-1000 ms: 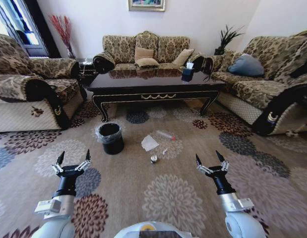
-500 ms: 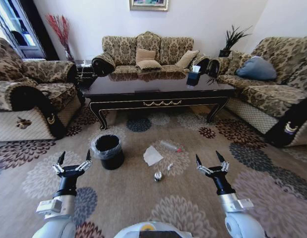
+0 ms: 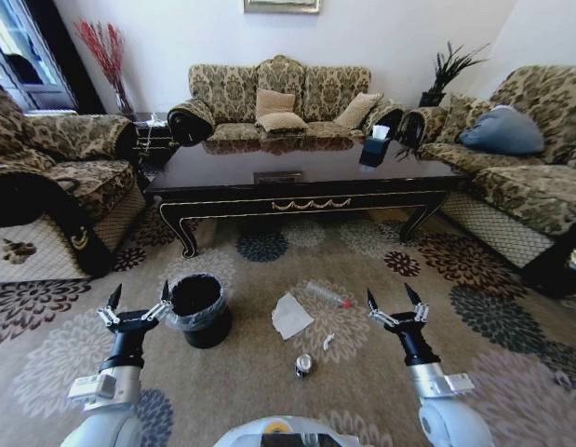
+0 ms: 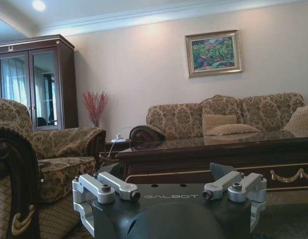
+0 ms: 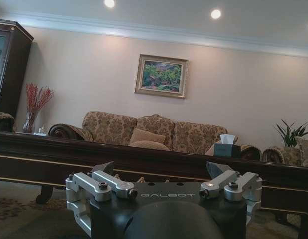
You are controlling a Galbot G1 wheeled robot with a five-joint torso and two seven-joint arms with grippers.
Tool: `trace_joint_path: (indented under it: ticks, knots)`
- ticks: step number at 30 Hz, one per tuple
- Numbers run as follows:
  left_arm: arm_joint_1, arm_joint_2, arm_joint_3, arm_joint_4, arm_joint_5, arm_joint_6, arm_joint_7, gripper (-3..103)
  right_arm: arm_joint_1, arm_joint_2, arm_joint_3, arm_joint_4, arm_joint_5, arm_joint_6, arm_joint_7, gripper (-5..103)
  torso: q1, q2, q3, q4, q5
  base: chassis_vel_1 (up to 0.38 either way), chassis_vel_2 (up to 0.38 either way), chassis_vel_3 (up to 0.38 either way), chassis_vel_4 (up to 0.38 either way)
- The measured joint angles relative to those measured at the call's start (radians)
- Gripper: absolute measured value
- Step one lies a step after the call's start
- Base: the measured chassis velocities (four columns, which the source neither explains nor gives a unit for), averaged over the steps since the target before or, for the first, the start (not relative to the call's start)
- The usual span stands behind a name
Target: Move to the front of the table and pick up the trash from the floor, then place it into the trash bin.
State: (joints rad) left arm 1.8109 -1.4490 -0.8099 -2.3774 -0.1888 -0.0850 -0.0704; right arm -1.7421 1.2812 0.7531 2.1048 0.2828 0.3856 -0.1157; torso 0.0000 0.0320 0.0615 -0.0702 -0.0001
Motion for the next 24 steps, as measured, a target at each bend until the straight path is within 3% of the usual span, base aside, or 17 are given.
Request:
trace_joint_path:
  ticks: [4,7,11,12,14,17,18,21,23,24]
  knots:
    - [-0.003,0.003,-0.002,0.001,-0.002,0.003,-0.010,100,0.000,0.002,-0.007,0.000,-0.006,0.000,0.017,100,0.000,0.000,0.000,0.0001,0.0003,0.000,0.000,0.000,0.000]
    - [-0.017,0.011,-0.001,-0.002,-0.018,0.044,-0.054,100,0.003,0.004,-0.010,-0.003,-0.016,0.001,0.028,100,0.000,0.000,0.000,0.0003,0.0001,0.000,0.000,0.000,0.000]
    - [-0.087,0.096,-0.005,-0.007,-0.127,0.264,-0.202,100,0.003,0.002,-0.014,-0.003,-0.034,0.002,0.040,100,0.000,0.000,0.000,0.0001,-0.0002,0.000,0.000,0.000,0.000]
    - [-0.087,0.096,-0.005,-0.007,-0.127,0.264,-0.202,100,0.003,0.002,-0.014,-0.003,-0.034,0.002,0.040,100,0.000,0.000,0.000,0.0001,-0.0002,0.000,0.000,0.000,0.000]
    - [-0.114,0.159,-0.007,0.001,-0.207,0.352,-0.246,100,0.003,0.001,-0.015,-0.003,-0.042,0.002,0.045,100,0.000,0.000,0.000,0.0000,-0.0001,0.000,0.000,0.000,0.000]
    - [-0.188,0.266,-0.018,0.013,-0.377,0.579,-0.297,100,0.001,0.001,-0.018,-0.008,-0.052,0.001,0.050,100,0.000,0.000,0.000,0.0003,0.0000,0.000,0.000,0.000,0.000]
    - [-0.188,0.266,-0.018,0.013,-0.377,0.579,-0.297,100,0.001,0.001,-0.018,-0.008,-0.052,0.001,0.050,100,0.000,0.000,0.000,0.0003,0.0000,0.000,0.000,0.000,0.000]
    - [-0.285,0.322,-0.018,0.061,-0.555,0.755,-0.355,100,-0.002,0.004,-0.023,-0.016,-0.065,0.001,0.052,100,0.000,0.000,0.000,0.0000,0.0001,0.000,0.000,0.000,0.000]
    - [-0.299,0.327,-0.017,0.071,-0.584,0.772,-0.364,100,-0.003,0.004,-0.023,-0.017,-0.067,0.001,0.052,100,0.000,0.000,0.000,0.0001,0.0000,0.000,0.000,0.000,0.000]
    - [-0.342,0.343,-0.012,0.114,-0.687,0.821,-0.398,100,-0.005,0.006,-0.026,-0.019,-0.072,0.003,0.052,100,0.000,0.000,0.000,-0.0004,-0.0002,0.000,0.000,0.000,0.000]
